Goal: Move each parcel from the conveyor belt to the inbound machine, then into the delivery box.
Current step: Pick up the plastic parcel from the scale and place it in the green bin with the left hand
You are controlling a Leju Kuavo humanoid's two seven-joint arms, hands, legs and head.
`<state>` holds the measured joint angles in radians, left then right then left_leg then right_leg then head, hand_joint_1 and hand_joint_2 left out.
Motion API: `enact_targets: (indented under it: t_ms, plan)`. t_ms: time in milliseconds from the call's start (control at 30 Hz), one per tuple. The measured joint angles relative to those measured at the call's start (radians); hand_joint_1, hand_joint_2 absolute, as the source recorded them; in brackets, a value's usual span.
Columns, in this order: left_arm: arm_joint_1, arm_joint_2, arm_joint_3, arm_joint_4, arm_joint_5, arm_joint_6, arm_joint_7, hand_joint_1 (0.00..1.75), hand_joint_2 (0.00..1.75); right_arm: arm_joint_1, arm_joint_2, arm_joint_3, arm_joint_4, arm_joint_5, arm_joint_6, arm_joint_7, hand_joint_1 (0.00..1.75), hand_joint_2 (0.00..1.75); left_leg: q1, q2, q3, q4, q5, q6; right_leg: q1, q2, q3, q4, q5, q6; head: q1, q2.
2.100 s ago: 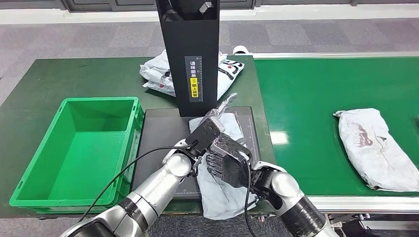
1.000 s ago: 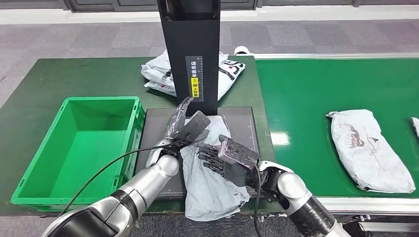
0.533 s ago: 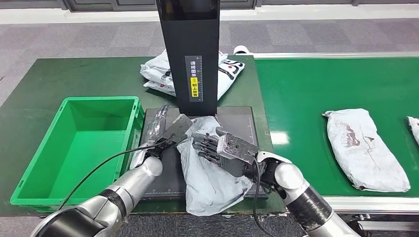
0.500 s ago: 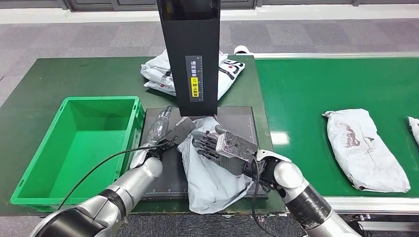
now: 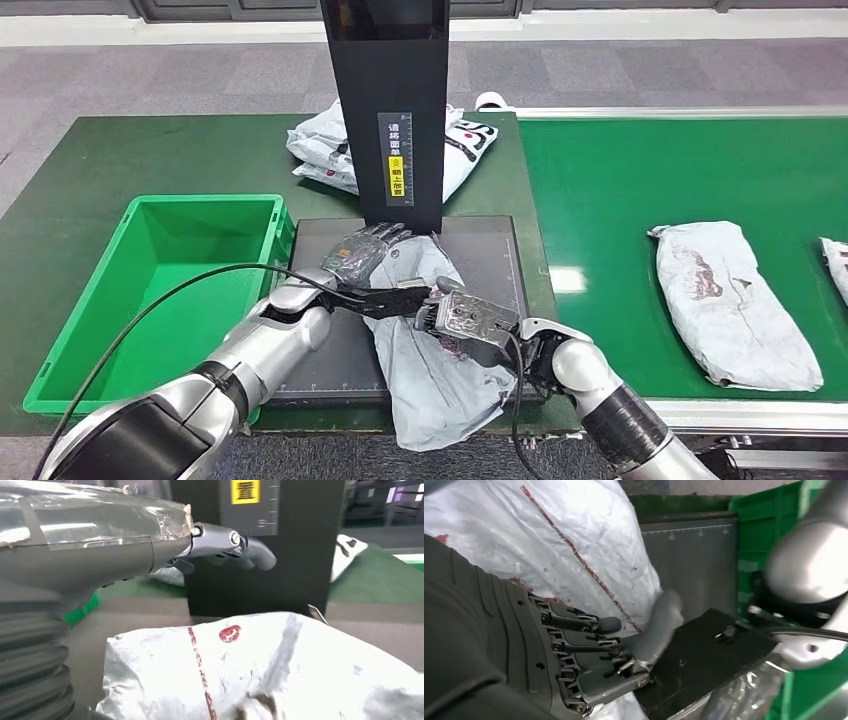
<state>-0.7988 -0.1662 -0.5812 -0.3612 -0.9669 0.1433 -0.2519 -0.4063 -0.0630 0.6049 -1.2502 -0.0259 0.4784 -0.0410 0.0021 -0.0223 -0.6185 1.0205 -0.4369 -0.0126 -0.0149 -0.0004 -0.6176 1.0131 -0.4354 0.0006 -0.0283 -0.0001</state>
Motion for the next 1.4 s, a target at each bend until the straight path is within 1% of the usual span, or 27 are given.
enact_targets:
  t_ms: [33, 67, 133, 167, 200, 267, 367, 467, 633, 733, 767, 867, 900, 967, 1033, 1100, 1133, 1167, 1233, 1267, 1300, 1367, 1400]
  plan:
    - [-0.002, 0.001, -0.012, 0.000, -0.015, 0.007, 0.001, 0.19, 1.75, 0.004, 0.000, -0.003, 0.008, 0.013, -0.002, -0.013, 0.00, 1.75, 0.000, 0.000, 0.000, 0.000, 0.000, 0.000, 0.000, 0.000, 0.000, 0.000, 0.000, 0.000, 0.000, 0.000]
    - [-0.002, 0.002, -0.020, 0.000, -0.027, 0.015, 0.003, 0.31, 1.75, 0.008, 0.000, -0.005, 0.014, 0.023, -0.004, -0.024, 0.00, 1.75, 0.000, 0.000, 0.000, 0.000, 0.000, 0.000, 0.000, 0.000, 0.000, 0.000, 0.000, 0.000, 0.000, 0.000]
    - [-0.003, 0.003, -0.031, 0.000, -0.038, 0.024, 0.007, 1.09, 1.75, 0.013, 0.000, -0.007, 0.022, 0.032, -0.006, -0.039, 0.00, 1.75, 0.000, 0.000, 0.000, 0.000, 0.000, 0.000, 0.000, 0.000, 0.000, 0.000, 0.000, 0.000, 0.000, 0.000]
    - [-0.004, 0.003, -0.036, 0.000, -0.040, 0.026, 0.008, 1.47, 1.75, 0.014, 0.000, -0.008, 0.024, 0.033, -0.007, -0.043, 0.00, 1.31, 0.000, 0.000, 0.000, 0.000, 0.000, 0.000, 0.000, 0.000, 0.000, 0.000, 0.000, 0.000, 0.000, 0.000]
    - [-0.004, 0.003, -0.040, 0.000, -0.042, 0.029, 0.009, 1.75, 1.75, 0.015, 0.000, -0.008, 0.027, 0.033, -0.007, -0.043, 0.00, 0.87, 0.000, 0.000, 0.000, 0.000, 0.000, 0.000, 0.000, 0.000, 0.000, 0.000, 0.000, 0.000, 0.000, 0.000]
    - [-0.002, 0.004, -0.046, 0.000, -0.048, 0.053, 0.016, 1.75, 1.75, 0.015, 0.000, -0.012, 0.037, 0.022, -0.007, -0.025, 0.00, 0.00, 0.000, 0.000, 0.000, 0.000, 0.000, 0.000, 0.000, 0.000, 0.000, 0.000, 0.000, 0.000, 0.000, 0.000]
    - [0.014, 0.005, -0.049, 0.000, -0.069, 0.109, 0.024, 1.75, 1.75, -0.006, 0.004, -0.026, 0.063, -0.012, -0.017, 0.018, 0.00, 0.00, -0.001, 0.001, 0.001, 0.000, 0.000, 0.000, -0.001, 0.001, 0.000, 0.000, 0.000, 0.000, 0.000, 0.000]
    - [0.054, 0.007, -0.050, 0.001, -0.086, 0.144, 0.028, 1.75, 1.75, -0.060, 0.005, -0.036, 0.099, -0.021, -0.034, 0.031, 0.00, 0.00, -0.001, 0.005, 0.002, 0.000, 0.000, 0.000, -0.001, 0.005, -0.001, 0.000, 0.000, 0.000, 0.000, 0.000]
    - [0.078, 0.012, -0.050, -0.001, -0.105, 0.203, 0.020, 1.75, 1.75, -0.105, 0.003, -0.037, 0.124, -0.011, -0.041, 0.050, 0.00, 0.00, -0.001, 0.005, 0.002, 0.000, 0.000, 0.000, -0.001, 0.004, -0.001, 0.000, 0.000, 0.000, 0.000, 0.000]
    - [0.097, 0.018, -0.050, -0.005, -0.133, 0.234, -0.012, 1.68, 1.75, -0.130, -0.002, -0.037, 0.125, -0.029, -0.042, 0.071, 0.00, 0.00, -0.001, 0.005, 0.002, 0.000, 0.000, 0.000, -0.001, 0.005, -0.001, 0.000, 0.000, 0.000, 0.000, 0.000]
    - [0.103, 0.022, -0.050, -0.006, -0.152, 0.239, -0.022, 1.58, 1.75, -0.142, -0.004, -0.037, 0.125, -0.039, -0.040, 0.077, 0.00, 0.00, -0.001, 0.005, 0.002, 0.000, 0.000, 0.000, -0.001, 0.005, -0.001, 0.000, 0.000, 0.000, 0.000, 0.000]
    - [0.113, 0.035, -0.058, -0.009, -0.211, 0.243, -0.028, 1.60, 1.75, -0.181, -0.023, -0.038, 0.125, -0.070, -0.032, 0.075, 0.00, 0.00, -0.001, 0.005, 0.003, 0.000, 0.000, 0.000, -0.001, 0.005, -0.001, 0.000, 0.000, 0.000, 0.000, 0.000]
    - [0.114, 0.041, -0.062, -0.009, -0.222, 0.244, -0.025, 1.68, 1.75, -0.191, -0.035, -0.038, 0.125, -0.079, -0.029, 0.064, 0.00, 0.00, -0.001, 0.005, 0.003, 0.000, 0.000, 0.000, -0.001, 0.005, 0.000, 0.000, 0.000, 0.000, 0.000, 0.000]
    - [0.119, 0.053, -0.065, -0.009, -0.234, 0.250, -0.020, 1.66, 1.75, -0.202, -0.067, -0.038, 0.127, -0.098, -0.024, 0.027, 0.00, 0.00, -0.001, 0.005, 0.004, 0.000, 0.000, 0.000, -0.001, 0.004, 0.001, 0.000, 0.000, 0.000, 0.000, 0.000]
    - [0.124, 0.065, -0.066, -0.009, -0.239, 0.260, -0.016, 0.83, 1.75, -0.207, -0.101, -0.038, 0.130, -0.114, -0.014, -0.008, 0.00, 0.00, -0.001, 0.005, 0.004, 0.000, 0.000, 0.000, -0.001, 0.004, 0.002, 0.000, 0.000, 0.000, 0.000, 0.000]
    - [0.128, 0.076, -0.066, -0.009, -0.241, 0.270, -0.014, 0.00, 1.75, -0.209, -0.130, -0.038, 0.135, -0.125, -0.005, -0.024, 0.00, 0.00, -0.002, 0.005, 0.006, 0.000, -0.001, 0.000, -0.001, 0.005, 0.003, 0.000, 0.000, 0.000, 0.000, 0.000]
    - [0.129, 0.080, -0.066, -0.010, -0.243, 0.274, -0.012, 0.00, 1.75, -0.209, -0.140, -0.038, 0.138, -0.127, -0.004, -0.028, 0.00, 0.00, -0.002, 0.005, 0.007, 0.000, -0.001, 0.000, -0.002, 0.005, 0.004, 0.000, 0.000, 0.000, 0.000, 0.000]
    - [0.131, 0.082, -0.066, -0.011, -0.247, 0.278, -0.009, 0.08, 1.75, -0.210, -0.148, -0.038, 0.141, -0.129, -0.004, -0.032, 0.00, 0.00, -0.002, 0.005, 0.008, 0.000, -0.001, 0.000, -0.002, 0.005, 0.004, 0.000, 0.000, 0.000, 0.000, 0.000]
    - [0.133, 0.087, -0.067, -0.012, -0.261, 0.288, 0.001, 0.95, 1.75, -0.219, -0.160, -0.038, 0.146, -0.137, -0.005, -0.041, 0.00, 0.00, -0.002, 0.006, 0.009, 0.000, -0.002, 0.000, -0.002, 0.005, 0.005, 0.000, 0.000, 0.000, 0.000, 0.000]
    - [0.135, 0.090, -0.067, -0.012, -0.268, 0.292, 0.005, 0.98, 1.75, -0.228, -0.165, -0.037, 0.149, -0.145, -0.005, -0.043, 0.00, 0.00, -0.002, 0.006, 0.010, 0.000, -0.002, 0.000, -0.002, 0.005, 0.006, 0.000, 0.000, 0.000, 0.000, 0.000]
    - [0.137, 0.093, -0.068, -0.012, -0.273, 0.296, 0.006, 0.93, 1.75, -0.238, -0.171, -0.036, 0.153, -0.154, -0.005, -0.043, 0.00, 0.00, -0.002, 0.006, 0.011, -0.001, -0.002, 0.000, -0.001, 0.005, 0.006, 0.000, 0.000, 0.000, 0.000, 0.000]
    - [0.142, 0.099, -0.068, -0.014, -0.279, 0.303, 0.012, 0.10, 1.75, -0.258, -0.187, -0.035, 0.161, -0.170, -0.005, -0.044, 0.00, 0.00, -0.002, 0.006, 0.012, -0.001, -0.001, 0.000, -0.001, 0.005, 0.008, 0.000, 0.000, 0.000, 0.000, 0.000]
    - [0.145, 0.101, -0.068, -0.016, -0.283, 0.311, 0.020, 0.13, 1.75, -0.266, -0.196, -0.035, 0.163, -0.177, -0.007, -0.046, 0.00, 0.00, -0.002, 0.006, 0.014, -0.001, -0.001, 0.000, -0.001, 0.005, 0.009, 0.000, 0.000, -0.001, 0.000, 0.000]
